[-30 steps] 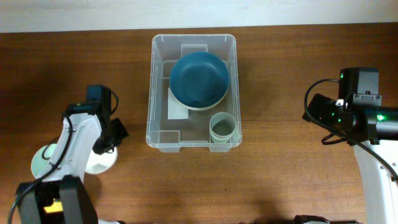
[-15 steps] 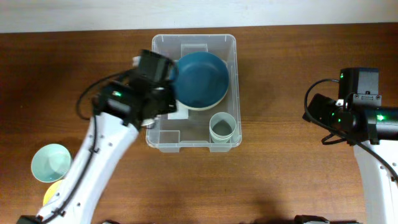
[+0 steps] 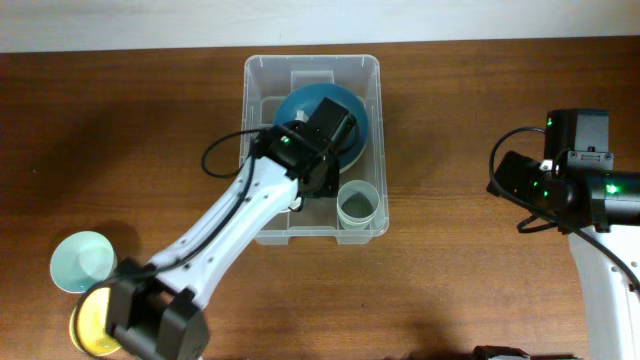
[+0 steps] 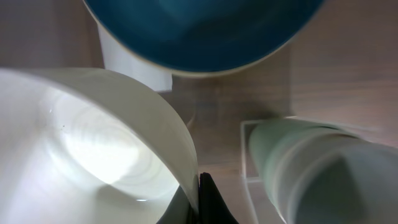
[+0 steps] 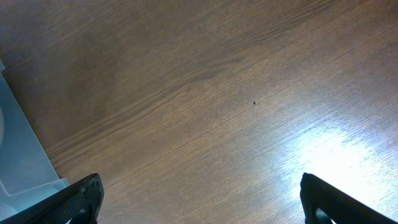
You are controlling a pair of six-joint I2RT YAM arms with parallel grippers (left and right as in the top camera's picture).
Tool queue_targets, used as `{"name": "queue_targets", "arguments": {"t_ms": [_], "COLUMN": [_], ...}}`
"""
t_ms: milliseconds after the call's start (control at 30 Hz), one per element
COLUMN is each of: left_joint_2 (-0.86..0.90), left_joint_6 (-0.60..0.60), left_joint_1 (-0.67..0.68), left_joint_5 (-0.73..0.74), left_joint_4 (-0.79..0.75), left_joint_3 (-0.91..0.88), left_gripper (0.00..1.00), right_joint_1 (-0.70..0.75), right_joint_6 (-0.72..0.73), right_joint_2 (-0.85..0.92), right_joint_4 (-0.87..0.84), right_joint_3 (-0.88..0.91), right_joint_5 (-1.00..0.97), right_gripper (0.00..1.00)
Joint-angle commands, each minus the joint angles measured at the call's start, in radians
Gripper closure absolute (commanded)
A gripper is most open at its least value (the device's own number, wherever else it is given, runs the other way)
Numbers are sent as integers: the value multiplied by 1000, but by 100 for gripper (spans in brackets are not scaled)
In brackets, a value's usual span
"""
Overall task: Pack container
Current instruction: 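Place the large white cup in the container's front-left area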
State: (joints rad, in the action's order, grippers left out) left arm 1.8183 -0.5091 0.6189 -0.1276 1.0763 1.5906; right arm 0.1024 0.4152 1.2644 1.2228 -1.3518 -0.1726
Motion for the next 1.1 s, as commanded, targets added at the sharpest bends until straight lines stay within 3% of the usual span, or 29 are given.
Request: {"name": "queue_targets", "arguments": {"t_ms": [0,367,467,567,667,800,967,1067], "left_joint_2": [69,181,181,180,173,145,55,-34], "left_joint_6": [-30,-28,-20,-13,-13,-13,-13,-13], "left_joint_1": [-35,-73,-73,-73,-74,-91,-121,-157], "left_joint_5": [69,192,192,188,187,169,5,-91], "left_joint_4": [6,9,8,8,9,47,201,274], "left_joint_3": [8,8,8,8,11,49,205,306], "left_gripper": [99,99,95,85,54,50,49,36], "right_joint_1": [3,3,3,3,3,3,3,3], "right_joint_6": [0,0,0,0,0,0,0,0], "right_joint_2": [1,1,1,1,1,1,1,1], "right_joint_4": [2,2,2,2,2,3,2,1], "right_joint_3": [0,0,0,0,0,0,0,0], "right_joint_5": [-19,-19,-19,-19,-19,-19,-19,-19], "right_gripper": [3,4,3,3,4,3,3,4]}}
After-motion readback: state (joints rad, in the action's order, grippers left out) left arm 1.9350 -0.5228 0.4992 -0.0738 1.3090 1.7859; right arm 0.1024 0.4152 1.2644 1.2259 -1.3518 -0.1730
